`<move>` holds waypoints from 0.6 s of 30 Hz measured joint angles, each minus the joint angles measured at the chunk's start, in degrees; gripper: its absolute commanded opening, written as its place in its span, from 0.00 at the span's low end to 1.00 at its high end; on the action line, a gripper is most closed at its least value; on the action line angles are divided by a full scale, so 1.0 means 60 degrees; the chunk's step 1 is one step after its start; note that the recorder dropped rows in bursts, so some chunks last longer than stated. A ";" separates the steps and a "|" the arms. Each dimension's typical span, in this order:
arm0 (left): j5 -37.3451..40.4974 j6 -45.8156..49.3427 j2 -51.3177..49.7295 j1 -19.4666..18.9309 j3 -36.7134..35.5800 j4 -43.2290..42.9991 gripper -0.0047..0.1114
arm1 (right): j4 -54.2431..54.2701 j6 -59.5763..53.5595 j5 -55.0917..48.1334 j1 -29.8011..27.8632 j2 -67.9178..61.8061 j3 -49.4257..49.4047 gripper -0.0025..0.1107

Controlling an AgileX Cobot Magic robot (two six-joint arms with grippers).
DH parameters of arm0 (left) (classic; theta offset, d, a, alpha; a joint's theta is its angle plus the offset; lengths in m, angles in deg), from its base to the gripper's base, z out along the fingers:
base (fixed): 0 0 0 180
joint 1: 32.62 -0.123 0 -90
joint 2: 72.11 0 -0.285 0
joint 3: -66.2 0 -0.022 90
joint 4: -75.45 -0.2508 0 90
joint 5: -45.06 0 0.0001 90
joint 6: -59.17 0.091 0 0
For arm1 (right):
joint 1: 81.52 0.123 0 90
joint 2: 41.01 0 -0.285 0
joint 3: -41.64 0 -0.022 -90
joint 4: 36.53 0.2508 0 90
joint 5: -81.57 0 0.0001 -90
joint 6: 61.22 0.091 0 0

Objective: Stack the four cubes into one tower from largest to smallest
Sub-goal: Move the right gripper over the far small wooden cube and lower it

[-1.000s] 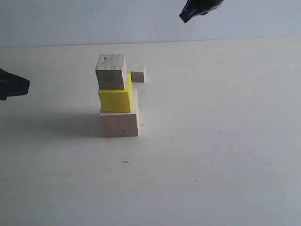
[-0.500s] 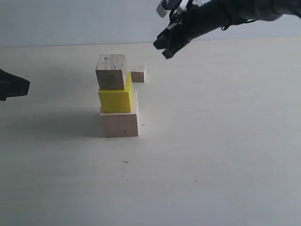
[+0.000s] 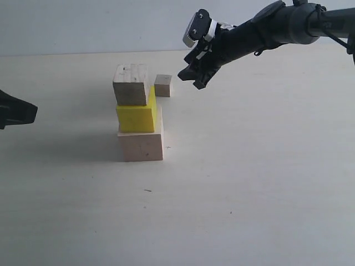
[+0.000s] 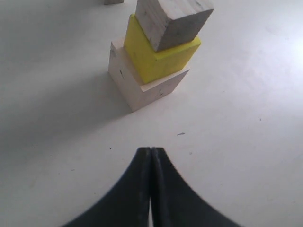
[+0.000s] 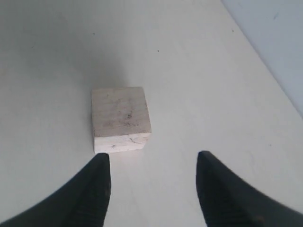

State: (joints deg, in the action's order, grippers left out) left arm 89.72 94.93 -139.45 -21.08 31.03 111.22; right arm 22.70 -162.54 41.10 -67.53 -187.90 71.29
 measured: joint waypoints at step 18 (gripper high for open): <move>0.0016 0.0000 0.0000 0.0000 0.0000 -0.0162 0.04 | 0.0903 0.1102 -0.0283 0.0000 0.0000 0.0000 0.51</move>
State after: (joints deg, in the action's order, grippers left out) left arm 89.81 94.93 -139.45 -21.08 31.03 110.25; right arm 28.11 -155.93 39.40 -67.53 -187.90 71.29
